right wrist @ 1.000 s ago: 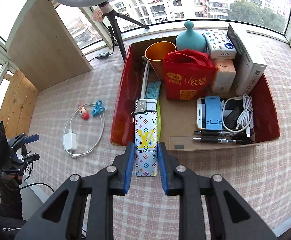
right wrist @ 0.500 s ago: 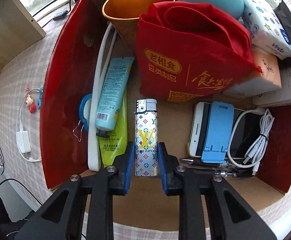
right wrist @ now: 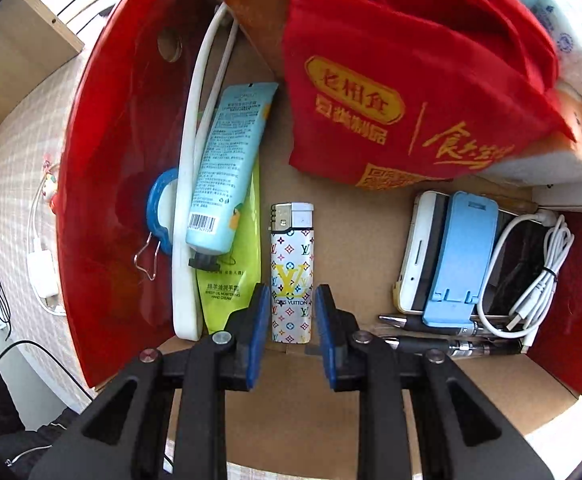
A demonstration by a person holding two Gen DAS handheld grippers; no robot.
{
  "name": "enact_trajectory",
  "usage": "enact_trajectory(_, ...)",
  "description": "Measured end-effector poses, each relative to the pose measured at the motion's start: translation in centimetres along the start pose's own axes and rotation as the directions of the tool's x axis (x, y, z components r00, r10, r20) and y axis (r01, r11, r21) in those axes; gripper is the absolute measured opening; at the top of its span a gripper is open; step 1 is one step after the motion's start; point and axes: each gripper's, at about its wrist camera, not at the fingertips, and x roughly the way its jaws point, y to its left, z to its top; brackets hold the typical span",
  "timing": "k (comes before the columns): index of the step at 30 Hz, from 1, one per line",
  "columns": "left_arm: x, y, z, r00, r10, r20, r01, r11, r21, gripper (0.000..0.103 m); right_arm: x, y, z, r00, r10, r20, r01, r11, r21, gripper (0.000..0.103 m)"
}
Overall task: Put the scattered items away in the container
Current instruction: 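Carry the lighter with the right tool and lower it into the red box, then open the right tool to release the lighter and withdraw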
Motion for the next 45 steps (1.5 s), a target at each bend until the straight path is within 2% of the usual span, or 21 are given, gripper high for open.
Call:
enact_trajectory(4,0.3,0.1,-0.1,1.0,-0.001,-0.005,0.001,1.0,-0.004,0.07,0.0,-1.3,0.0,1.0,0.016,-0.007,-0.015,1.0,0.023,0.023)
enact_trajectory(15,0.4,0.3,-0.2,1.0,0.0,-0.008,0.0,1.0,-0.011,0.07,1.3,-0.5,-0.6,0.998,0.028,-0.048,-0.029,0.999,-0.029,0.024)
enact_trajectory(17,0.5,0.4,-0.3,1.0,0.0,-0.012,0.0,1.0,-0.011,0.07,1.1,-0.8,-0.8,0.999,0.035,-0.036,-0.036,0.999,-0.02,0.023)
enact_trajectory(19,0.6,0.4,-0.3,1.0,0.0,-0.014,0.0,1.0,-0.012,0.07,0.8,-1.1,-1.0,0.999,0.043,-0.021,-0.043,0.999,-0.01,0.018)
enact_trajectory(28,0.8,0.2,-0.4,1.0,0.001,-0.019,-0.001,1.0,0.0,0.07,-0.5,-2.5,-2.0,0.996,0.075,0.045,-0.077,0.996,0.034,0.019)
enact_trajectory(31,0.7,0.2,-0.3,1.0,0.011,-0.016,-0.011,1.0,0.004,0.07,-1.2,-3.1,-2.4,0.996,0.016,0.091,-0.021,0.999,0.047,0.019)
enact_trajectory(33,0.8,0.2,-0.3,1.0,0.022,-0.015,-0.022,1.0,0.007,0.07,-1.7,-3.5,-2.7,0.992,-0.026,0.122,0.02,0.998,0.058,0.014)
enact_trajectory(37,0.7,0.2,-0.3,1.0,0.026,-0.013,-0.026,1.0,0.01,0.07,-0.9,-3.9,-3.0,0.992,-0.042,0.115,0.034,0.997,0.068,0.012)
enact_trajectory(41,0.7,0.1,-0.4,1.0,0.027,-0.016,-0.027,1.0,0.01,0.07,-0.8,-4.1,-3.4,0.994,0.012,0.106,-0.018,0.998,0.053,0.012)
enact_trajectory(45,0.8,0.2,-0.5,0.999,0.028,-0.017,-0.028,1.0,0.009,0.07,-0.8,-4.0,-4.2,0.995,0.008,0.103,-0.011,0.999,0.03,0.012)
